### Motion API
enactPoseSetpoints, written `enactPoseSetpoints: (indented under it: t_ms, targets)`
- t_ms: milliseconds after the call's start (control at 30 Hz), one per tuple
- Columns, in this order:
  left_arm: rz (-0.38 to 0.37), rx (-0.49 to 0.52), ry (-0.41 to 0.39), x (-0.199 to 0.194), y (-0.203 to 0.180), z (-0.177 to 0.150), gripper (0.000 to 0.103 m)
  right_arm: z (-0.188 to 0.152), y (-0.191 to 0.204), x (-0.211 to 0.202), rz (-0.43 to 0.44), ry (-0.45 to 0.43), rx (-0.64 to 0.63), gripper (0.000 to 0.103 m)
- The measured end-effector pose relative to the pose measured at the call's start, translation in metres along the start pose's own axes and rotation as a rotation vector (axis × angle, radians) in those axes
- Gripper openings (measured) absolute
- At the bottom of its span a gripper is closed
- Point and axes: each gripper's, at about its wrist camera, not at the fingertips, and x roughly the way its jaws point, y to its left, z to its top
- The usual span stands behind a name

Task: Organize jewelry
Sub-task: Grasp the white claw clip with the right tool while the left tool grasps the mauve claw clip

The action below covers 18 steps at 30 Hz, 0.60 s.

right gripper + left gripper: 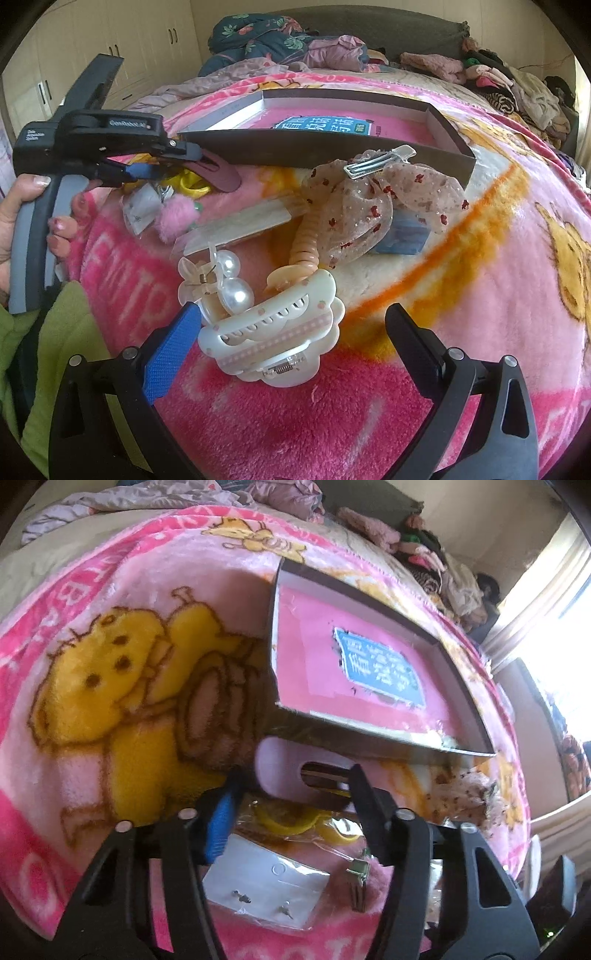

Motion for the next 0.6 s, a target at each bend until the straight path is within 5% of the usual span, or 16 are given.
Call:
enactPoseSetpoints:
  t_ms: [267,600]
  targets:
    - [-0.060,-0.010,-0.057,-0.020,-0.006,0.004,0.027,-0.002,-0.003,-0.002,0.015,-0.012,0.021,0.099]
    - [-0.078,0.035,-0.083,-0.029,-0.024,0.013,0.023,-0.003,-0.007,-0.009,0.032,-0.018,0.017,0.086]
